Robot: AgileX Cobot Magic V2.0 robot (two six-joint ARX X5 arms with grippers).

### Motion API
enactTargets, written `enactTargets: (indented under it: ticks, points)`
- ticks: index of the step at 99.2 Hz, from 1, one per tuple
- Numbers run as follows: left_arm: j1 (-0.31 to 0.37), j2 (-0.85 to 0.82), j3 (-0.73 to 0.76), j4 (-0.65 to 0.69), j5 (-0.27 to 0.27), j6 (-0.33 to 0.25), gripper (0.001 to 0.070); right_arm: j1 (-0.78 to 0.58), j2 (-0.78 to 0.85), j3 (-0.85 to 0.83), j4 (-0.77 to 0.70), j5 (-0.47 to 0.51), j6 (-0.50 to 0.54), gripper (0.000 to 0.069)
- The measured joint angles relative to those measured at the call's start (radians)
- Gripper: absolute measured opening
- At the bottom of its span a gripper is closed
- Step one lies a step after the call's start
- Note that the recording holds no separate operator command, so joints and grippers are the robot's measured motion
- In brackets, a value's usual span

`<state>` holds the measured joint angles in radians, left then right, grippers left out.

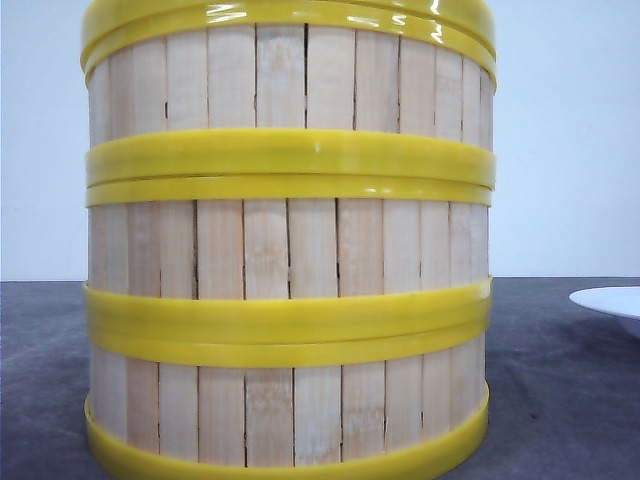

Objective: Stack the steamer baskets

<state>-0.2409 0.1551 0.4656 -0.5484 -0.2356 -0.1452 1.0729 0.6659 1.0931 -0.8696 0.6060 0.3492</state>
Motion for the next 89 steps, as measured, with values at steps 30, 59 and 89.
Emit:
enactTargets:
  ticks: [30,59,89]
  points:
    - [0.153,-0.008,-0.287,0.311,0.035,0.035,0.0018,0.000,0.000,0.000,0.000,0.000,0.000,0.0010]
    - [0.203,-0.121,-0.426,0.357,0.058,0.110,0.0018,0.000,0.000,0.000,0.000,0.000,0.000,0.0010]
    - [0.211,-0.150,-0.433,0.373,0.079,0.165,0.0018,0.000,0.000,0.000,0.000,0.000,0.000,0.0010]
